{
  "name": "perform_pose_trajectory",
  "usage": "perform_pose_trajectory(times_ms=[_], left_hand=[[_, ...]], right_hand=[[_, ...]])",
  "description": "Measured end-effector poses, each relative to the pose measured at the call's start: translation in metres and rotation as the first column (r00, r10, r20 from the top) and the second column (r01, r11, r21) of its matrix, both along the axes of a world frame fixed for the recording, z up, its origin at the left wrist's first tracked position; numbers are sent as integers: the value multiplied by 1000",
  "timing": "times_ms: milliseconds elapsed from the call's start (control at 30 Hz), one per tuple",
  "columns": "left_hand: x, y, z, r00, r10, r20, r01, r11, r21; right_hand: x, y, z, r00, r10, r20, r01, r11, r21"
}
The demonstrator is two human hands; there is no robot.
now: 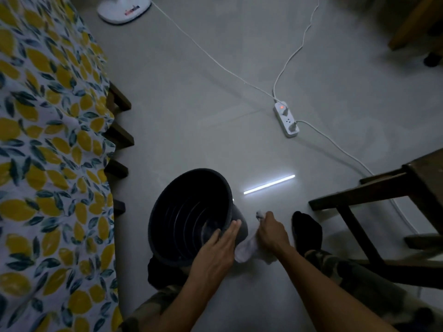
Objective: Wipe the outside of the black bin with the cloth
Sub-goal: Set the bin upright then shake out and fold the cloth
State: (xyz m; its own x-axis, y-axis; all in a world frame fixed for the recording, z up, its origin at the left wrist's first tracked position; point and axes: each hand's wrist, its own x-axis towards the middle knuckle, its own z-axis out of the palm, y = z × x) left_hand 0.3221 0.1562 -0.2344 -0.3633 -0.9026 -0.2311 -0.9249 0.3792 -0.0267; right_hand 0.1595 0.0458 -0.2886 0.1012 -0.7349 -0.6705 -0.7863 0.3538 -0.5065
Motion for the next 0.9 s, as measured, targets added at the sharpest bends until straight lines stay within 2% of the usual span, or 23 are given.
perform_pose_trajectory(times_ms=[167, 400, 533, 667, 767, 900], left_hand=[[-49, 15, -27, 993, -75, -92, 79, 996, 41], [-78, 16, -15, 980, 21, -197, 1, 994, 112], [-85, 11, 6, 992, -40, -121, 46, 998, 50], [-83, 9, 38, 990, -81, -119, 82, 997, -3], [-78, 9, 59, 993, -89, -82, 92, 995, 28], [-75, 7, 96, 993, -113, -15, 112, 992, -58]], right_hand=[[-26, -16, 33, 998, 59, -1, -59, 995, -75], [-46, -18, 81, 984, 178, 4, -173, 961, -214], [-48, -12, 97, 971, 235, -35, -236, 940, -245], [-48, -4, 122, 971, 239, -15, -234, 933, -273], [-48, 1, 148, 967, 255, 10, -240, 923, -302], [-48, 8, 196, 962, 274, 15, -253, 905, -343]])
